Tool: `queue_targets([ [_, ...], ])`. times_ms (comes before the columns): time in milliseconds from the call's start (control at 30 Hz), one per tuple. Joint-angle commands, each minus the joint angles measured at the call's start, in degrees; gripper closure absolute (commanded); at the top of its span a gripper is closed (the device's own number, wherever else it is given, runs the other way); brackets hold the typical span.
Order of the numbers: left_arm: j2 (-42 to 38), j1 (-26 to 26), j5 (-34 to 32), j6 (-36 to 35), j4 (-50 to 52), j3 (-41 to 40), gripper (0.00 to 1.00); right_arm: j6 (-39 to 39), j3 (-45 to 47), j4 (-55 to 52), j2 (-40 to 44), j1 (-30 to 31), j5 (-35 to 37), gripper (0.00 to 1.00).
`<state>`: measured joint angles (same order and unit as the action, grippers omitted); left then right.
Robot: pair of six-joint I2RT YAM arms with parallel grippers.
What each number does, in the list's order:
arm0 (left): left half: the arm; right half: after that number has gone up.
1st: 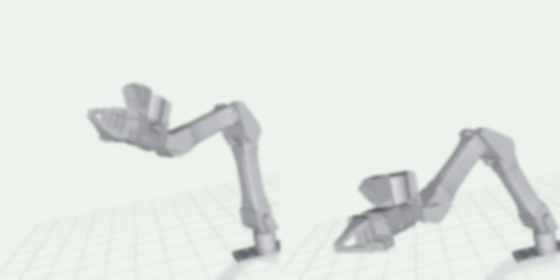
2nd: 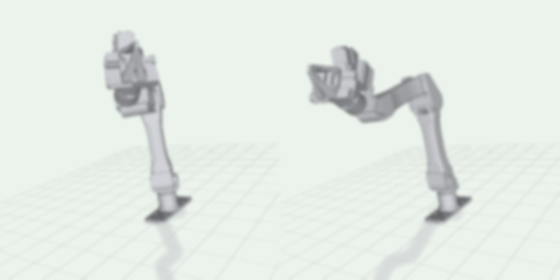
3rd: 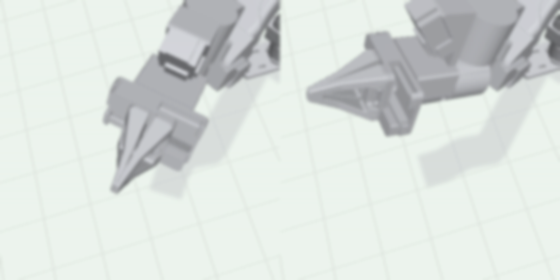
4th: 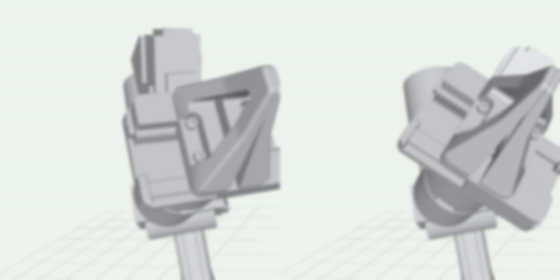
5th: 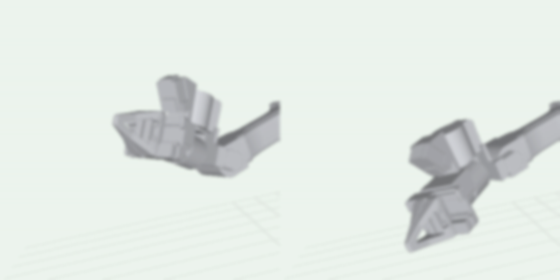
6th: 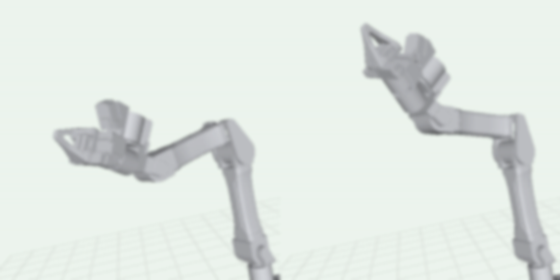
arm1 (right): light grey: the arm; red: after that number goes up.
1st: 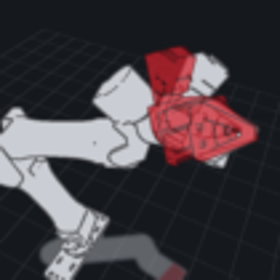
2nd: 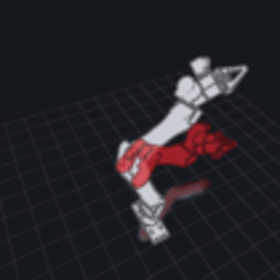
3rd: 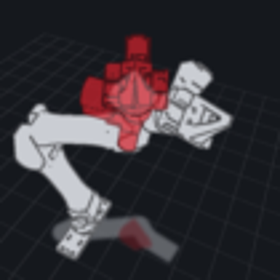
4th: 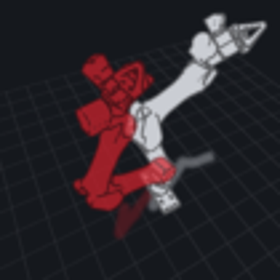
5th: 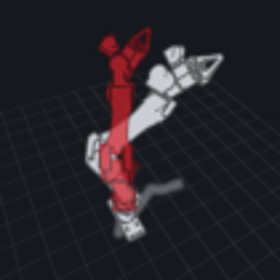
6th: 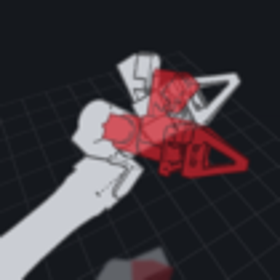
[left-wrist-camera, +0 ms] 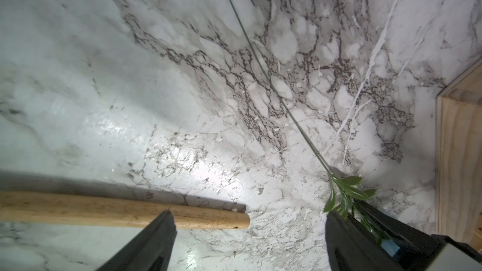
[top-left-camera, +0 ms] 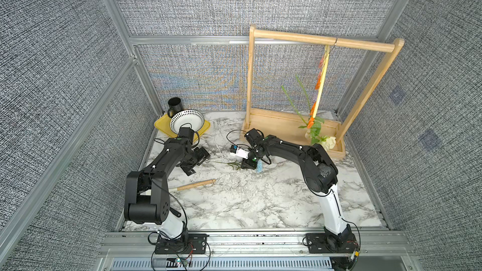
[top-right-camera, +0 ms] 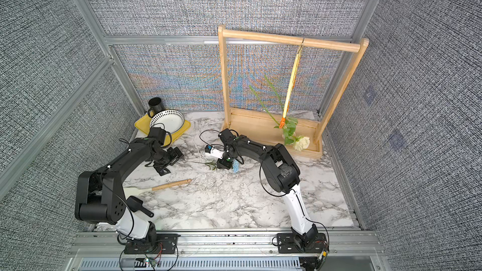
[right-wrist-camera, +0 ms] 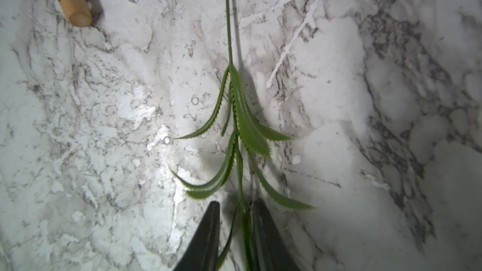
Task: Dry the flowers on a clothes hanger
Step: Pick up the flower at the center of the board.
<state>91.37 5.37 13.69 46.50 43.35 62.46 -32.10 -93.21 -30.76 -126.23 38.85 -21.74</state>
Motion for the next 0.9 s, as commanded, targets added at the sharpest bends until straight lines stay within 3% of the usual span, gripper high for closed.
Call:
queue_targets([
  [0,0.2,0.0,1.5,-1.8,-0.5,0.3,0.07,0.0,0.2,-0.5,0.1,0.1,0.6,0.70],
  [233,-0.4,-0.1,4.5,-2.9,-0.5,0.0,0.07,-0.4,0.7,1.0,2.3,0.5,0.0,0.80],
  [400,-2.7,0.0,11.3,-5.7,-1.1,0.0,0.07,0.9,5.1,7.0,8.5,0.5,-1.6,0.87],
  [567,-7.7,0.1,16.9,-8.1,-2.6,1.4,0.09,5.2,11.6,15.8,16.6,0.4,-2.4,0.87],
  [733,-14.4,0.5,18.3,-9.1,-10.3,-0.3,0.06,10.8,18.8,26.2,23.7,0.7,-2.0,0.87],
  [867,-18.7,0.8,20.9,-9.5,-20.8,-4.2,0.10,14.4,23.6,33.4,27.5,2.0,-0.2,0.87],
])
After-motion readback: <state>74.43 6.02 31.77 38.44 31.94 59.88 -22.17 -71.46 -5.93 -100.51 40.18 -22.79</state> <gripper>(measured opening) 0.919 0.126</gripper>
